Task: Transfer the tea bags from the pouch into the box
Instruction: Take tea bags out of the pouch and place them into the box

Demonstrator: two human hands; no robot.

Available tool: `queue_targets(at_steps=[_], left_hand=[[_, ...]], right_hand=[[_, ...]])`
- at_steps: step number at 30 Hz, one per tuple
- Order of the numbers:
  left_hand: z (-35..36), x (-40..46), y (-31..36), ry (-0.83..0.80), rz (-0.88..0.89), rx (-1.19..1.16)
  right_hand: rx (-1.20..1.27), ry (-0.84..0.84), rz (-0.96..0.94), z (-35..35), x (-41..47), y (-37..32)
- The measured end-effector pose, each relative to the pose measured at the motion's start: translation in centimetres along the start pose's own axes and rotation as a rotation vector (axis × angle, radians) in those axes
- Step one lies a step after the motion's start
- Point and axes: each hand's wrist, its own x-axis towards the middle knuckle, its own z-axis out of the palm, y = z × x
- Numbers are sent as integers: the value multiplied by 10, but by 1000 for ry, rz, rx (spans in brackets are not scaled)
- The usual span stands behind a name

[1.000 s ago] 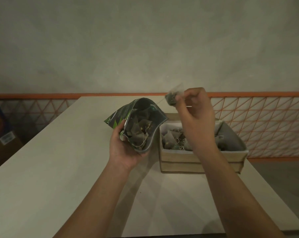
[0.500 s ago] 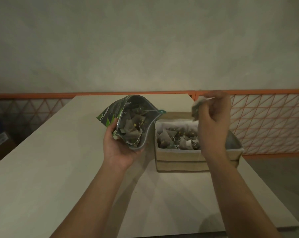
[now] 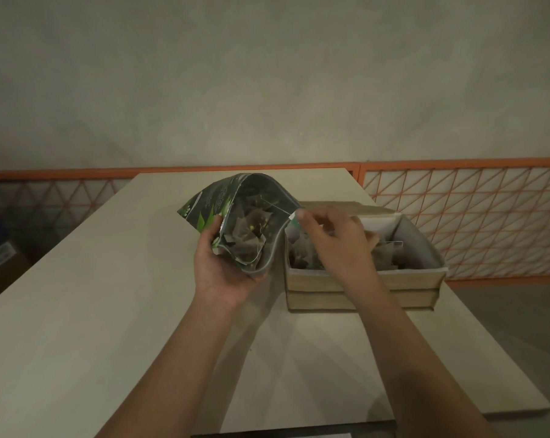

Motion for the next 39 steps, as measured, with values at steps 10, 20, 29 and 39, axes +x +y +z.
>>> queue_targets(at_steps=[10,20,29,39], left_hand=[[-5,4,0,14,10,11],[-2,2,-2,35,9,-60],[-1,1,2,45,55,-20],[3,-4,5,22,52,-26]], right_hand=[[382,81,-57,-18,7,-21],[615,222,-107,-34,22,-38],[687,222,-139,-46,29,-29],[579,-15,-42,-30,40,-1]])
